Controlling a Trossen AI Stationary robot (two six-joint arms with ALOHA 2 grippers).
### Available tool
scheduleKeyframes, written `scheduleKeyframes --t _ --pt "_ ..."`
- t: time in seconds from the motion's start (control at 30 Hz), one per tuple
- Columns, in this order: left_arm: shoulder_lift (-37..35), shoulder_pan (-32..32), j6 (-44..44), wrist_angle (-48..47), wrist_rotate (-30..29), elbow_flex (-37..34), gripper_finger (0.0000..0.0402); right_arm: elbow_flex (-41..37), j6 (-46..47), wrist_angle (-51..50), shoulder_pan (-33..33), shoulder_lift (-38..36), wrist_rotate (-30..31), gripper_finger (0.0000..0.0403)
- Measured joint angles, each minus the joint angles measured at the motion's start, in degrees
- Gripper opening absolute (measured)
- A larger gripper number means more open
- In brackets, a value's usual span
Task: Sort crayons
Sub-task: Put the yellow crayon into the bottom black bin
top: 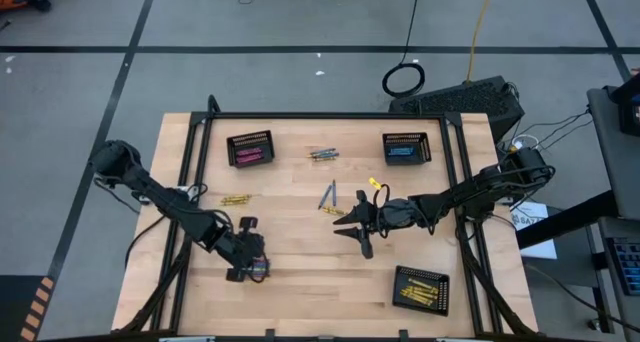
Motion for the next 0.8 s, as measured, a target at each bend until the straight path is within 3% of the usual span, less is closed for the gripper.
scheduleKeyframes --t 0.47,0.6,0.8 --pt "3.60 -1.35 -0.18 0.69 -0.95 -0.77 0.0146 0.00 0.00 -0.02 0.00 0.00 0.00 0.0100" --pt "3.75 -1.92 -7.19 -1.60 -0.88 0.73 0.0146 0.00 -0.06 -0.02 0.00 0.00 0.02 0.0100" --pt "3.34 -5.26 -15.21 -12.60 -2.12 8.97 0.0122 0.00 -0.17 0.03 -0.13 0.00 0.07 0.0100"
